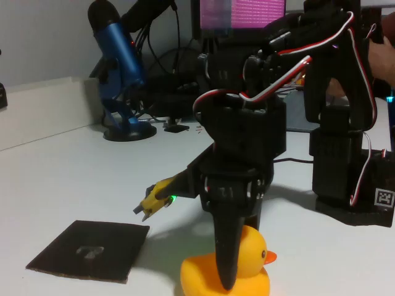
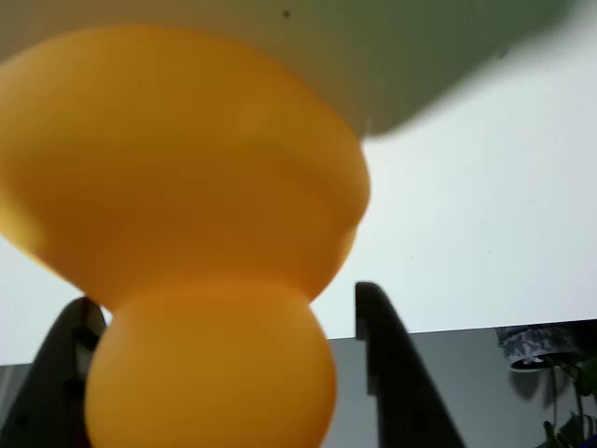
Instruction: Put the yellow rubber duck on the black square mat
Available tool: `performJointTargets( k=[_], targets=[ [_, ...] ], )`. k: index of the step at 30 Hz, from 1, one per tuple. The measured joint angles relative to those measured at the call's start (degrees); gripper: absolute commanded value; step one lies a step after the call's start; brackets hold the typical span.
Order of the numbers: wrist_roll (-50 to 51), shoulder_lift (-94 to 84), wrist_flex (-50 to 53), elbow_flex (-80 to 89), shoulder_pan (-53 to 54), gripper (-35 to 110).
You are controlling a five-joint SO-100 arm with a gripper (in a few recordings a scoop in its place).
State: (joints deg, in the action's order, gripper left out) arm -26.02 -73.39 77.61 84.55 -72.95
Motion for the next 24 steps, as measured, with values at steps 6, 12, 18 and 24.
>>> performJointTargets(
  k=[6,12,18,24],
  targets=[
    [0.0,0.0,0.0,0.0,-0.9,31],
    [0.0,0.0,0.0,0.0,-1.0,31],
    [0.0,0.0,0.0,0.0,-0.9,31],
    [0.0,0.0,0.0,0.0,-0.9,25]
  ],
)
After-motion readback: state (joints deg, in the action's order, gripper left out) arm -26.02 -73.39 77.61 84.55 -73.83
